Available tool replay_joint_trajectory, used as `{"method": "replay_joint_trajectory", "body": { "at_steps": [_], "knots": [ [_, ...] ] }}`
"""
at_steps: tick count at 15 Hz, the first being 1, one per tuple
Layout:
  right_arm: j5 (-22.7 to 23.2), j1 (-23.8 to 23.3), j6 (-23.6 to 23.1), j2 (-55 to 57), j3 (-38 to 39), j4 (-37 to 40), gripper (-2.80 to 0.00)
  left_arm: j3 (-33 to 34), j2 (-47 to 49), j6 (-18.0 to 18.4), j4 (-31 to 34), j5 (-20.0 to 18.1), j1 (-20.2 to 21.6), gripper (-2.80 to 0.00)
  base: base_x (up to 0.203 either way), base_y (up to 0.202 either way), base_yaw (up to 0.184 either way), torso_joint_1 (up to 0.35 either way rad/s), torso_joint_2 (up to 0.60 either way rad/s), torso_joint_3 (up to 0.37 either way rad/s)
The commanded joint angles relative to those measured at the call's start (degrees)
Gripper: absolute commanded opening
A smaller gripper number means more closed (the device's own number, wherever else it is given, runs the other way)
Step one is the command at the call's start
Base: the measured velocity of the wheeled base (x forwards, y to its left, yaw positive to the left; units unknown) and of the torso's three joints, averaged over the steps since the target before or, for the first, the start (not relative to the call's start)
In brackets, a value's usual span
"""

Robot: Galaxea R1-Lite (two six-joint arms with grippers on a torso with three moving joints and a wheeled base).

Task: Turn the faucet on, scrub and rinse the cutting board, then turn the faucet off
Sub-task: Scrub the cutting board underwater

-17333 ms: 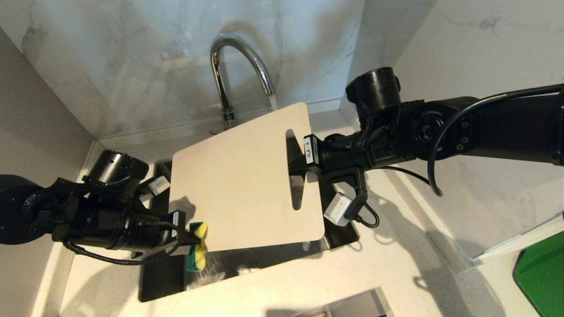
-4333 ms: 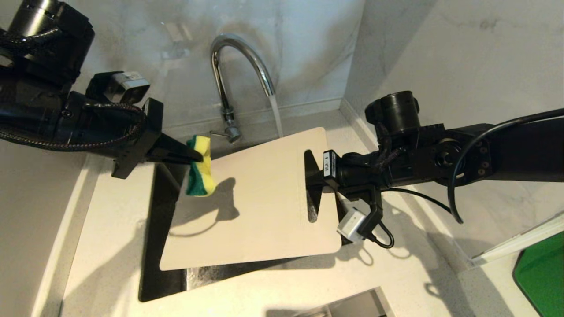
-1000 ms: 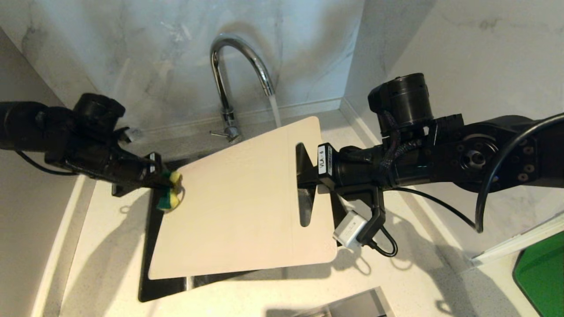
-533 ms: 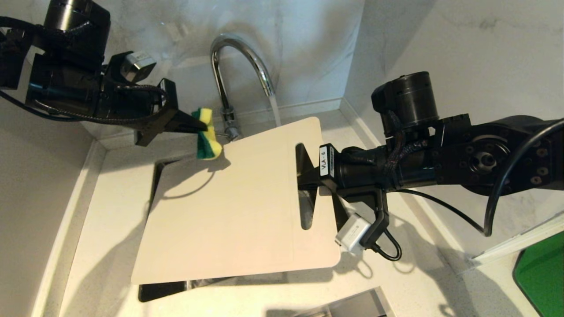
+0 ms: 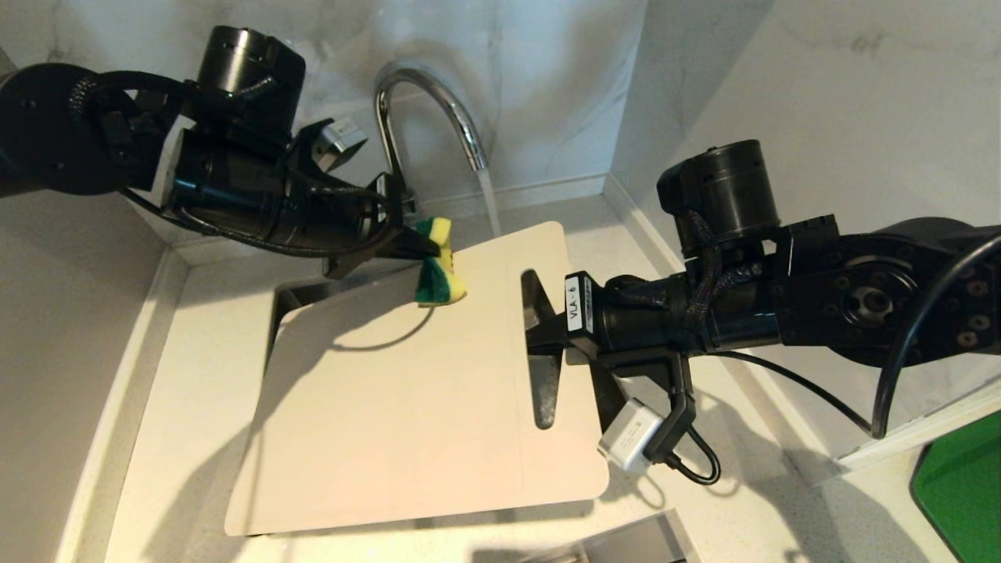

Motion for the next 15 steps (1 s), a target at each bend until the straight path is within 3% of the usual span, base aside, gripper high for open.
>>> {"method": "replay_joint_trajectory", "body": {
  "at_steps": [1, 15],
  "knots": [
    [0.20, 0.05, -0.71, -0.08, 0.05, -0.01, -2.80, 0.96, 1.64, -0.67, 0.42, -0.14, 0.84, -2.80, 0.000, 0.000, 0.000, 0.000, 0.00, 0.000],
    [0.29, -0.09, 0.11, -0.78, 0.05, -0.19, -2.80, 15.19, 0.37, 2.10, 0.20, -0.85, 15.14, -2.80, 0.000, 0.000, 0.000, 0.000, 0.00, 0.000]
  ]
}}
